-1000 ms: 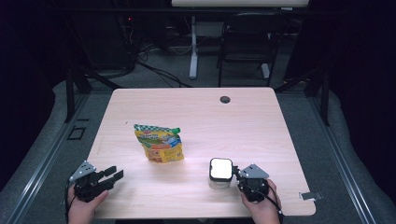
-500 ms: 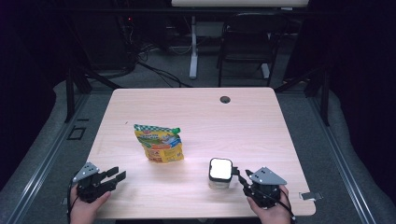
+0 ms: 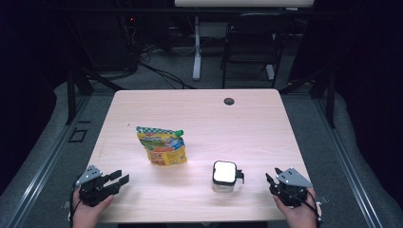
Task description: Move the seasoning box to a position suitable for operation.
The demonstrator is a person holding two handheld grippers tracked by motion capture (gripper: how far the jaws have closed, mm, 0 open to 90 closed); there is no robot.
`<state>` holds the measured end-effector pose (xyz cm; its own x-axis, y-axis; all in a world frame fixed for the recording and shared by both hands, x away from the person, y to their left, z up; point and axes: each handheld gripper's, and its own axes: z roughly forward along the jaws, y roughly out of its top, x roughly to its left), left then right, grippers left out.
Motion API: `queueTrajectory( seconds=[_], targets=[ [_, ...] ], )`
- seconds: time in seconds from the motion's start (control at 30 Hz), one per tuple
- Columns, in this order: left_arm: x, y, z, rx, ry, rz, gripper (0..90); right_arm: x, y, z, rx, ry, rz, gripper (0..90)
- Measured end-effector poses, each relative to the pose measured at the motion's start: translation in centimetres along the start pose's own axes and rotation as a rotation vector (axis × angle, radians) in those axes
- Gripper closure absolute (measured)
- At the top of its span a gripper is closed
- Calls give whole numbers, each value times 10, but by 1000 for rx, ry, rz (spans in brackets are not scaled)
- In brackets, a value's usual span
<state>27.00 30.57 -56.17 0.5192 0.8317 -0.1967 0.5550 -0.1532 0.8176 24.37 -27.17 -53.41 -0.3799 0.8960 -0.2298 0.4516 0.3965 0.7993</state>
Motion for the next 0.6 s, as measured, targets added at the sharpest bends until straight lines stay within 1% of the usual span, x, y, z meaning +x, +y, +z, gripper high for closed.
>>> queueTrajectory(
  seconds=[0.03,0.07,0.1,0.2,0.23,0.27,0.3,0.33,0.37,0.43,0.5,0.53,0.57,0.6],
  targets=[
    [0,0,0,2,1,-1,556,0,0,0,0,0,0,609],
    [0,0,1,6,1,-2,556,-2,9,-1,-6,18,22,646],
    [0,0,1,8,1,-1,556,-2,9,-1,-6,18,22,646],
    [-1,-1,3,16,1,3,556,-1,29,-3,-9,79,60,694],
    [-1,-1,3,15,0,1,556,2,37,-2,-14,101,80,712],
    [-1,-1,4,16,-1,2,557,8,48,-1,-8,140,94,734],
    [-2,-1,4,17,-3,0,557,8,48,-1,-8,140,94,734],
    [-2,-1,4,19,-4,1,556,15,58,-1,-9,179,110,734],
    [-2,-1,4,23,-5,5,556,15,58,-1,-9,179,110,734],
    [-2,-2,5,23,-1,6,556,24,65,1,4,225,148,733],
    [-2,-2,5,21,2,1,555,32,68,2,13,251,169,733],
    [-1,-2,5,20,2,1,554,36,69,3,20,251,170,736],
    [-1,-2,4,26,1,0,554,43,69,4,38,249,167,741],
    [-1,-2,4,26,1,0,553,43,69,4,38,249,167,741]
  ],
)
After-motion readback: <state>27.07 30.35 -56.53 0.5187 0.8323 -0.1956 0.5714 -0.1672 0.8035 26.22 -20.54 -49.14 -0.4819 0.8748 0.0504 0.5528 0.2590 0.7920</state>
